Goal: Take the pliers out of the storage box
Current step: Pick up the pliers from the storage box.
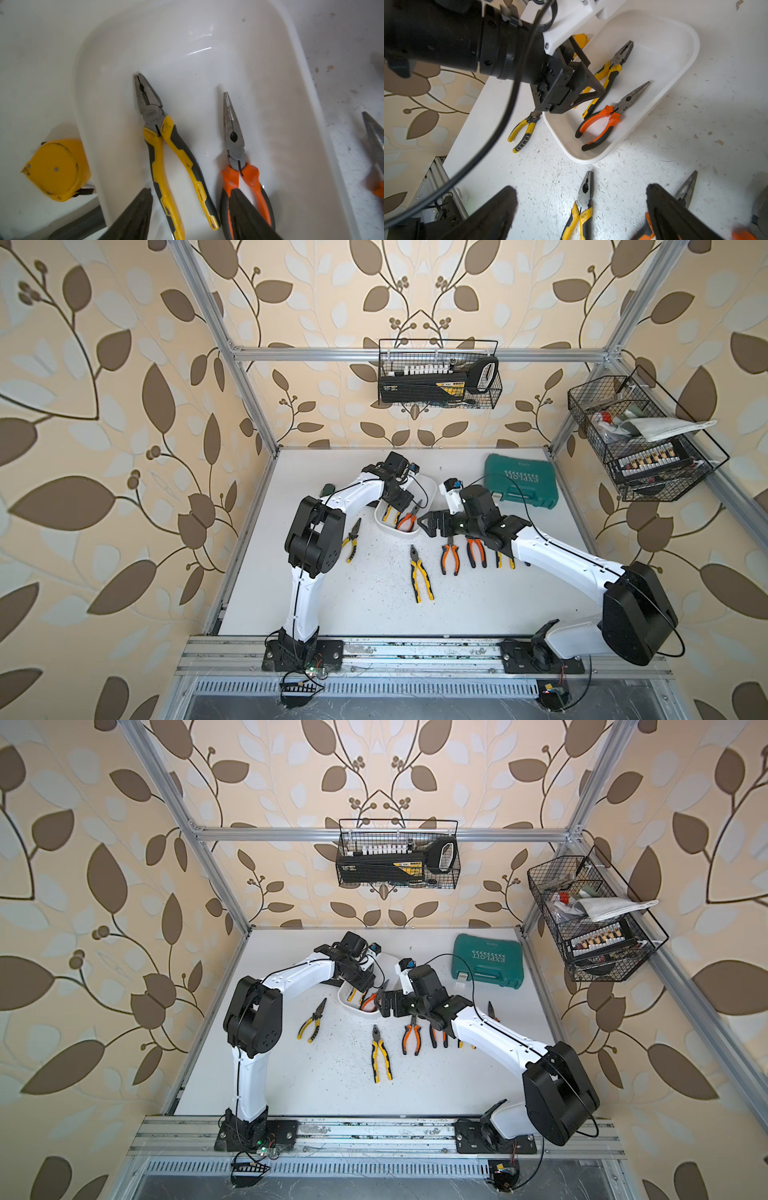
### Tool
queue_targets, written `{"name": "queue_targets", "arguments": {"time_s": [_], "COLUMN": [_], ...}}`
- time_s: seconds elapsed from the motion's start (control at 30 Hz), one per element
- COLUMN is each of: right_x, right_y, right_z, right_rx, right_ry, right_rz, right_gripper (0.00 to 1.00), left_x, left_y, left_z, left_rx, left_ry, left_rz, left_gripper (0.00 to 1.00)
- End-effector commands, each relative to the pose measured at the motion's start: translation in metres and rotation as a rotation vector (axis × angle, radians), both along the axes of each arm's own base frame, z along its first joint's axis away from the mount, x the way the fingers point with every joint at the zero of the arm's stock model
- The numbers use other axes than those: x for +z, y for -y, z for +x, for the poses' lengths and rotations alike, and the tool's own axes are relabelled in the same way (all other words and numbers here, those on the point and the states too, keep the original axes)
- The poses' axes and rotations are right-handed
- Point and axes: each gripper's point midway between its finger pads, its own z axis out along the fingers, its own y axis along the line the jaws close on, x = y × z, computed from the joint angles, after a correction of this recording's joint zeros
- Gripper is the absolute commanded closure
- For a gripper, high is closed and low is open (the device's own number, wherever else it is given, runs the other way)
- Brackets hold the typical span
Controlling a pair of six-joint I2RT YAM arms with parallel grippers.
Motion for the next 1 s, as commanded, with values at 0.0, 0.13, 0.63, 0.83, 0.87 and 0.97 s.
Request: {"name": "queue_targets", "arguments": {"time_s": [0.0, 0.13, 0.63, 0.83, 0.87, 0.97], "right_x": [0.006, 0.005, 0.0, -0.002, -0.002, -0.004], "right_y": [-0.003, 0.0, -0.001, -0.002, -0.002, -0.002], "right_z": [0.003, -0.003, 0.004, 0.006, 0.006, 0.007], "right_rx": [-0.007, -0.011, 0.025, 0.018, 0.018, 0.017], "right_ry": [-0.009, -0.023, -0.036, -0.04, -0.039, -0.042], "right_rz": [0.003, 0.005, -0.034, -0.036, -0.037, -0.037], "right_gripper": [0.01, 0.0, 0.0, 0.01, 0.0, 0.01], "left_x": [0.003, -0.012, -0.057, -0.058, -0.053, -0.037], "left_y": [-0.002, 0.002, 0.001, 0.011, 0.014, 0.015], "left_z": [0.027, 0.046, 0.048, 0.01, 0.006, 0.009], "left_rx": [0.02, 0.043, 0.165, 0.163, 0.162, 0.175], "left_ry": [0.093, 0.105, -0.014, -0.191, -0.211, -0.193], "left_rz": [0.008, 0.026, 0.003, -0.072, -0.088, -0.094], "left_gripper": [0.32, 0.3, 0.25, 0.36, 0.39, 0.4]}}
